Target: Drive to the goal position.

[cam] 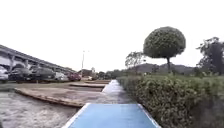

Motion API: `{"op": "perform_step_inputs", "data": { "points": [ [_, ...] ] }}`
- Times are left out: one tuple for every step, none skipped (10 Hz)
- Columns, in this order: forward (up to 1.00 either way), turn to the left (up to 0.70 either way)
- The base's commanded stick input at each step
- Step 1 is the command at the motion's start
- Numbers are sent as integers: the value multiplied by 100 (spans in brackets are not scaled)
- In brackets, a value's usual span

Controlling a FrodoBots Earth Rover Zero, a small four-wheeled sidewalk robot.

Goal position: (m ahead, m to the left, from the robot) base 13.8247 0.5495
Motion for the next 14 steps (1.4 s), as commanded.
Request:
{"op": "perform_step_inputs", "data": {
  "points": [
    [50, 0],
    [50, 0],
    [50, 0],
    [50, 0],
    [50, 0],
    [50, 0],
    [50, 0],
    [50, 0],
    [50, 0],
    [50, 0],
    [50, 0],
    [50, 0],
    [50, 0],
    [50, 0]
  ]
}}
